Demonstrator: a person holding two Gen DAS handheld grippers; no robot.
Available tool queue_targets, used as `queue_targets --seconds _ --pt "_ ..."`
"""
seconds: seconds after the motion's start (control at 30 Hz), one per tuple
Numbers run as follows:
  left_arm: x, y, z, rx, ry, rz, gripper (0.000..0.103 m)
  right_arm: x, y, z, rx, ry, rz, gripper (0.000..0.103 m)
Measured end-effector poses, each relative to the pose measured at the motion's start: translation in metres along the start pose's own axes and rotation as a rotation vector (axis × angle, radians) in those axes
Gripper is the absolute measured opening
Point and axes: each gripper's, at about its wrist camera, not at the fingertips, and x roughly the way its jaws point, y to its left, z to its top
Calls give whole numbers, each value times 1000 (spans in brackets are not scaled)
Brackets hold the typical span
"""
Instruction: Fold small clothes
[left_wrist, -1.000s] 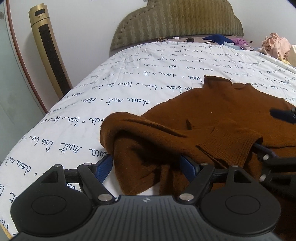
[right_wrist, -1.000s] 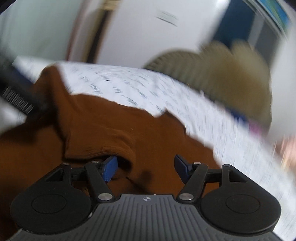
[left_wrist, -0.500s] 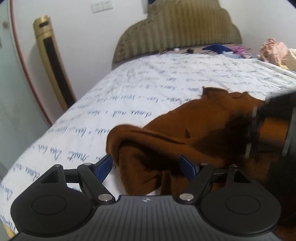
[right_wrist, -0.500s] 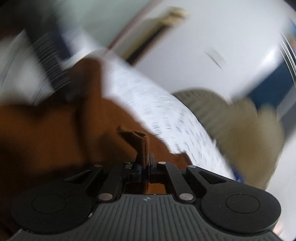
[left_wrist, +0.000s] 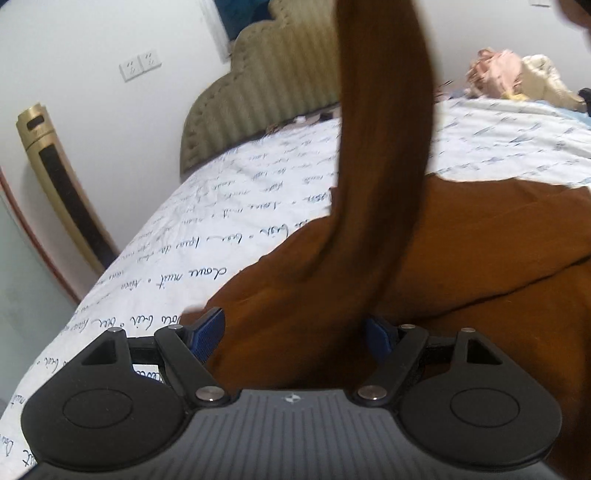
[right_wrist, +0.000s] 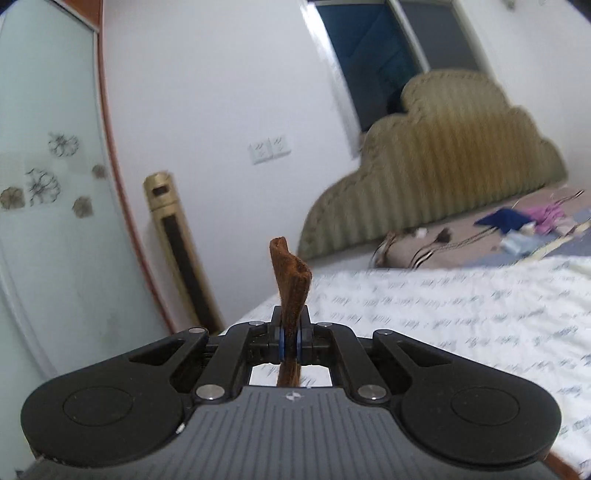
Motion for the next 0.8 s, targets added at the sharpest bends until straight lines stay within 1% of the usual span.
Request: queue_targets --seconds 0.03,0.1,0.2,0.47,0.67,0.8 --pt "4 2 2 -15 14 -4 79 3 -8 0 5 -9 -16 7" --pt "7 10 2 -51 31 -21 79 -9 -21 -5 26 -24 -51 7" --pt "8 23 -2 -92 50 -30 79 -19 -41 -20 69 -33 -101 7" --pt "11 45 -9 -174 85 -35 79 -45 -88 -71 189 -12 -209 7" --pt "14 41 -9 -174 105 -45 79 -58 -118 -106 279 16 -282 7" --pt "13 37 -9 -167 104 -56 79 -66 -130 -124 307 29 -323 7"
